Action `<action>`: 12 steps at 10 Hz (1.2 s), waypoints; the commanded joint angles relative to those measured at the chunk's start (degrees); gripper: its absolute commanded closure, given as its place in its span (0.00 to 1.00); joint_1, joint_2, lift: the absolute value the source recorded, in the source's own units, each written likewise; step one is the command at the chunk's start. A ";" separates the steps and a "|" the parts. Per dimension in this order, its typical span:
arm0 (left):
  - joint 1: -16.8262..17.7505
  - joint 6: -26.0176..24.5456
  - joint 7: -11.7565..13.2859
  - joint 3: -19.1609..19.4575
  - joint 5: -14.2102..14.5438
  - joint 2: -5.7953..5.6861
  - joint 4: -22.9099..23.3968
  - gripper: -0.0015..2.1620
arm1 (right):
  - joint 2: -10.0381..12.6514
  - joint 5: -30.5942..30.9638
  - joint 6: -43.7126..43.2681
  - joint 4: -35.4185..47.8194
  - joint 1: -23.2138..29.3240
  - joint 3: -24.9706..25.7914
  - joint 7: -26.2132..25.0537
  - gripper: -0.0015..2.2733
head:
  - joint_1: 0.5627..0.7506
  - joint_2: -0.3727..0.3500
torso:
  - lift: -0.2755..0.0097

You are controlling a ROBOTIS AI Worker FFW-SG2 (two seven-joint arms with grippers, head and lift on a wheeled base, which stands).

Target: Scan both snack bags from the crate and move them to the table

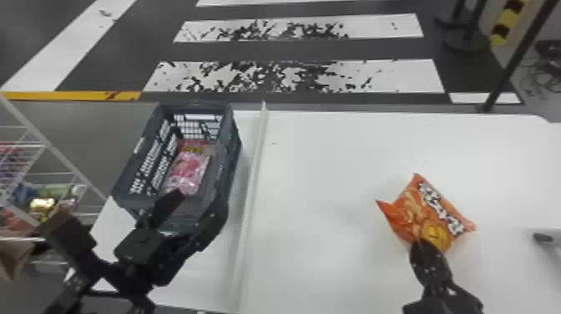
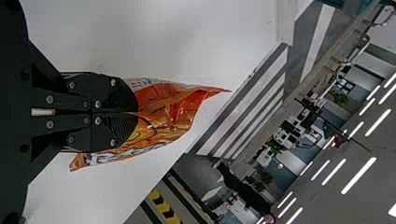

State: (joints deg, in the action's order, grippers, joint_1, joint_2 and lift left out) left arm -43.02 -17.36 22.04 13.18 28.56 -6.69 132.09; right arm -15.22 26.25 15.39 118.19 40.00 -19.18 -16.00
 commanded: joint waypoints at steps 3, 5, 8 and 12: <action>-0.22 0.00 0.37 -0.35 0.00 0.10 0.71 0.03 | 8.98 -34.34 -11.91 11.18 3.42 16.89 19.51 0.99 | 0.70 0.67 | 0.66; -0.40 0.00 0.37 -0.26 0.00 0.01 1.32 0.03 | 13.64 -63.25 1.10 12.24 3.25 29.46 30.41 0.99 | 0.70 0.61 | 0.66; 0.13 0.00 0.46 -0.79 -0.35 0.01 1.24 0.03 | 15.27 -74.59 9.18 7.58 2.98 35.97 31.91 0.99 | 0.70 0.49 | 0.66; 0.48 0.00 0.46 -0.79 -0.61 0.10 0.36 0.03 | 15.27 -73.62 10.24 5.38 3.42 36.41 20.66 0.98 | 0.70 0.39 | 0.66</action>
State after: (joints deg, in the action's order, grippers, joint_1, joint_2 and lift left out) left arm -42.54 -17.36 22.50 12.33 27.88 -6.59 132.62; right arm 0.00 -47.40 25.34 123.78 43.30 17.16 4.72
